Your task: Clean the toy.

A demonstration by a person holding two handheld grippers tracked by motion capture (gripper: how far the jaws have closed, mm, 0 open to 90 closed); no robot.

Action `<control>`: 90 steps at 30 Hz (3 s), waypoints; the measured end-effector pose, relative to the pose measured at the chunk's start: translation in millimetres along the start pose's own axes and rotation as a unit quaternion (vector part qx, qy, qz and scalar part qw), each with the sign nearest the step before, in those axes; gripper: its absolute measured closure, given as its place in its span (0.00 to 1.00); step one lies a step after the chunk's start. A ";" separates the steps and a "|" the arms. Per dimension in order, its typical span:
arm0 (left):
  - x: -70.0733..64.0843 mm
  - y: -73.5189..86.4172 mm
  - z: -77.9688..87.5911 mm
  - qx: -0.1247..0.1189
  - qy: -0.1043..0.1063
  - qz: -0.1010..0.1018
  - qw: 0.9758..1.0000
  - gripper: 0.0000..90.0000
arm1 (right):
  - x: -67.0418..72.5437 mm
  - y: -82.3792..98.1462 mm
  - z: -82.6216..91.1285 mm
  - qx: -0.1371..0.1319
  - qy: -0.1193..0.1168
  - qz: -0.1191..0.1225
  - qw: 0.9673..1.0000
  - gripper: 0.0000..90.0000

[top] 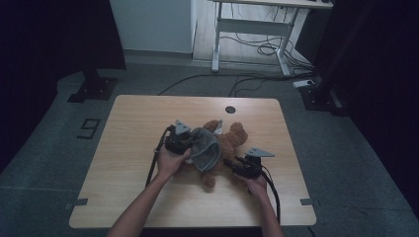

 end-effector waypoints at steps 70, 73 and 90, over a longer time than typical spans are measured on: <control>0.9 24.3 -6.2 0.012 0.033 0.014 0.999 0.94 | 3.8 1.8 6.9 0.014 -0.004 -0.013 1.000 0.52; 0.9 29.2 -3.5 0.005 0.040 0.021 0.999 0.94 | 3.8 0.6 11.9 0.016 -0.006 -0.012 1.000 0.44; -13.2 49.2 9.2 -0.022 0.049 0.013 0.998 0.94 | -4.6 -87.9 47.6 -0.047 0.075 0.032 0.996 0.25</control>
Point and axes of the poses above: each handheld gripper's, and its own axes: z roughly backward along the jaws, y roughly out of its underside, x roughly to its left, the point moved 6 cm from there along -z, roughly forward along the jaws, and after that the axes turned 10 degrees about z, right-handed, at the moved point
